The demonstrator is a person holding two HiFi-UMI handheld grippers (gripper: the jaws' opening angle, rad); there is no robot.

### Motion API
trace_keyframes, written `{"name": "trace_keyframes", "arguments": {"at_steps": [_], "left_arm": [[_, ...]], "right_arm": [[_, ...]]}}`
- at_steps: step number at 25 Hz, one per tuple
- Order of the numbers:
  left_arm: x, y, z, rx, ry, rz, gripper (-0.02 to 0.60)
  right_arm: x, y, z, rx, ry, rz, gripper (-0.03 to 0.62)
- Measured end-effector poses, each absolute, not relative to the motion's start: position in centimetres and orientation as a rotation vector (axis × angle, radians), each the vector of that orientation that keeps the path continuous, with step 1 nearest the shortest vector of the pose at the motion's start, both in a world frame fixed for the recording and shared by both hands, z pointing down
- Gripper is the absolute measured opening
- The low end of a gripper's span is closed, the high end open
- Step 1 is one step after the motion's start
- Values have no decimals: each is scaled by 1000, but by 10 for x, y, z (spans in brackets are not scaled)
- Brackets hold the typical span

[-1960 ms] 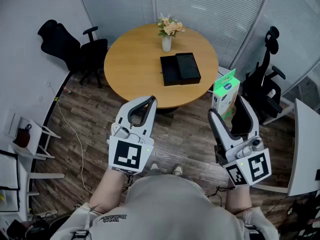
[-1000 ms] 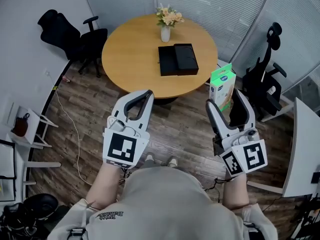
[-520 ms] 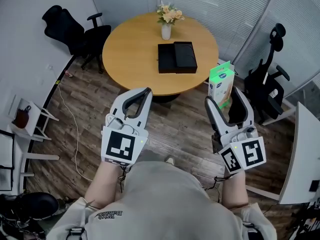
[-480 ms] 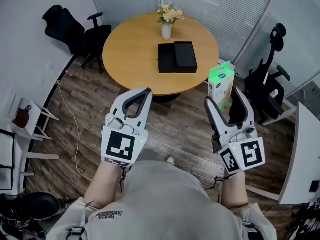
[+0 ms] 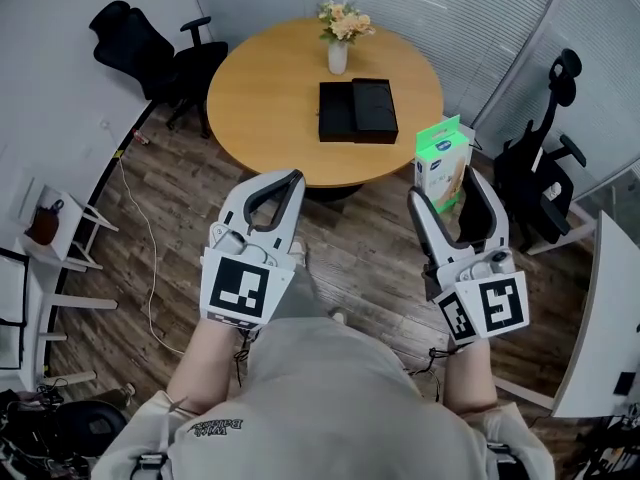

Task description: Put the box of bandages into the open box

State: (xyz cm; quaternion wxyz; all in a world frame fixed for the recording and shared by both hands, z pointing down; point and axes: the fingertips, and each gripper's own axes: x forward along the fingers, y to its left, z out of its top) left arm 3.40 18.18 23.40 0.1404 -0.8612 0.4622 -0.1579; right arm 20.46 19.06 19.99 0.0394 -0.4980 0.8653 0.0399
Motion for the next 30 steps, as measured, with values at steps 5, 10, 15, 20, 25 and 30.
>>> {"name": "trace_keyframes", "arguments": {"at_steps": [5, 10, 15, 20, 25, 30], "left_arm": [[38, 176, 238, -2476, 1322, -450, 21], [42, 164, 244, -2467, 1319, -454, 21], [21, 107, 249, -2506, 1313, -472, 21], [12, 74, 252, -2545, 1332, -462, 21], [2, 38, 259, -2544, 1284, -481, 21], [-10, -5, 263, -2575, 1257, -493, 21]], "right_arm": [[204, 184, 205, -1515, 2660, 140, 311], [204, 173, 211, -1536, 2671, 211, 311], [179, 116, 214, -1553, 2700, 172, 311], [169, 84, 218, -1568, 2706, 152, 311], [159, 50, 224, -1599, 2700, 136, 311], [142, 11, 226, -1623, 2710, 109, 311]]}}
